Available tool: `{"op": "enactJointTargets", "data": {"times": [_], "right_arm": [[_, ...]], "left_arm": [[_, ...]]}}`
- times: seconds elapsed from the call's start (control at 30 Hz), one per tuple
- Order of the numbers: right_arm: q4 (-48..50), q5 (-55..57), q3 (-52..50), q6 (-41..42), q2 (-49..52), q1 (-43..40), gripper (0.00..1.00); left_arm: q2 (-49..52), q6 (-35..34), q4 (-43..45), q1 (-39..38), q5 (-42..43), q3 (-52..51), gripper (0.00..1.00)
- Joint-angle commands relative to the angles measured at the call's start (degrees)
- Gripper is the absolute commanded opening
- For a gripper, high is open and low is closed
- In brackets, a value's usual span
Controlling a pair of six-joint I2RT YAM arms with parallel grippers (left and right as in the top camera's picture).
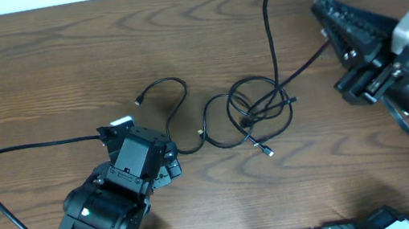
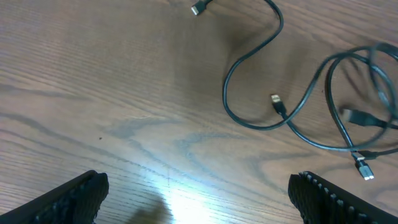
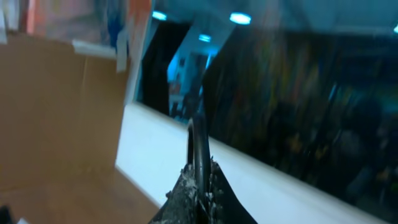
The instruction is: Untangle cables
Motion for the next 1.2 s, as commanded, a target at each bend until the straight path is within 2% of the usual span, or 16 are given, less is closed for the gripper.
{"op": "enactJointTargets", "data": {"times": [0.0, 0.27, 0.4, 0.47, 0.6, 0.9, 1.17], "right_arm": [[2.84, 4.87, 0.74, -2.27, -0.11, 0.11, 0.01], [7.82, 26.29, 0.74, -11.54, 0.94, -1.62, 0.01], [16.46, 25.68, 0.74, -19.19, 1.4, -3.39, 0.01], [20.96, 25.2, 0.76, -26.6, 1.49, -3.82, 0.01], [22.27, 26.4, 0.83, -35.15, 1.49, -3.91, 0.01], [15.23, 34.07, 0.81, -37.64, 2.73, -5.44, 0.01], [14.49, 49.0, 0.81, -38.66, 7.19, -15.02, 0.01]], "left_arm": [[0.02, -0.11, -0.2, 0.35, -1.42, 1.49, 0.97], [0.02, -0.11, -0.2, 0.35, -1.42, 1.49, 0.97], [0.0, -0.11, -0.2, 0.35, -1.42, 1.49, 0.97], [0.0, -0.11, -0.2, 0.35, -1.42, 1.49, 0.97], [0.02, -0.11, -0.2, 0.35, -1.42, 1.49, 0.97], [0.02, -0.11, -0.2, 0.35, -1.42, 1.49, 0.97], [0.02, -0.11, -0.2, 0.35, -1.42, 1.49, 0.97]]}}
